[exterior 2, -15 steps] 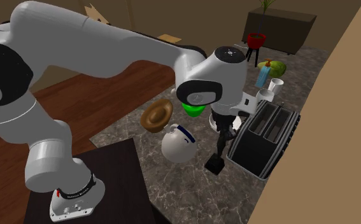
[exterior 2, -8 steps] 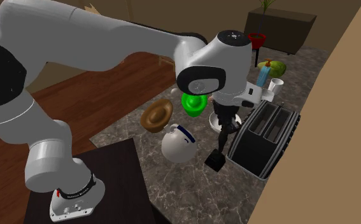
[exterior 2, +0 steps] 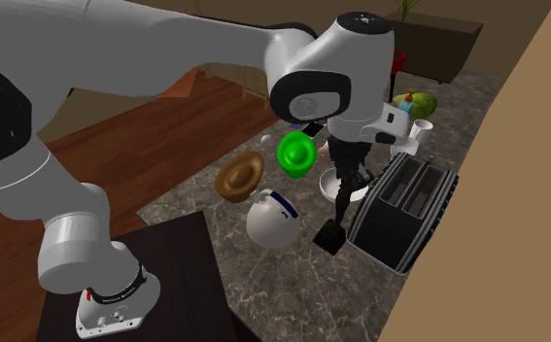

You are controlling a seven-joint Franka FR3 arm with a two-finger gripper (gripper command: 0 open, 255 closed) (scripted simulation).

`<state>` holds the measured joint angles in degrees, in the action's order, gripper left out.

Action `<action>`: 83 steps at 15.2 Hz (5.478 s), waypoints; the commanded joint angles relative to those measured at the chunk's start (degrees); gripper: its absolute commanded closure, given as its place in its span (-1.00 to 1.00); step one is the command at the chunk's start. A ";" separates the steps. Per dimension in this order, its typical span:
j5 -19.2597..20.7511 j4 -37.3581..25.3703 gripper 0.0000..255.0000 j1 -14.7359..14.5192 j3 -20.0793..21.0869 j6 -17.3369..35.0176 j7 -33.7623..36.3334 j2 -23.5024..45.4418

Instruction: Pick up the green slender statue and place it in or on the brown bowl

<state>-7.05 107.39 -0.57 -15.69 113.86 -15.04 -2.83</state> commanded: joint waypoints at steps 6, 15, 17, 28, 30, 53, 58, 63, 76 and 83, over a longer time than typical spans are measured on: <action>1.29 -0.97 1.00 -1.10 1.45 -3.34 3.32 -2.84; 3.95 5.63 1.00 -5.37 9.01 -4.84 16.10 -12.12; 4.14 6.33 1.00 -6.28 10.82 -5.41 18.89 -13.56; 3.92 5.52 1.00 -11.16 21.24 -9.24 34.17 -17.31; 3.84 4.52 1.00 -12.02 23.19 -10.02 36.97 -17.21; 3.91 7.88 1.00 -16.28 33.05 -4.13 50.71 -15.08; 3.78 11.88 1.00 -16.40 33.23 -0.29 50.75 -15.24; 3.72 15.58 1.00 -16.50 33.46 3.57 50.85 -15.08; 3.86 21.52 1.00 -16.60 33.99 10.61 51.24 -13.95; 3.91 21.56 -1.00 -16.63 34.06 10.77 51.37 -13.81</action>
<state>-3.15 128.90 -17.20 18.36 124.60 36.33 -16.69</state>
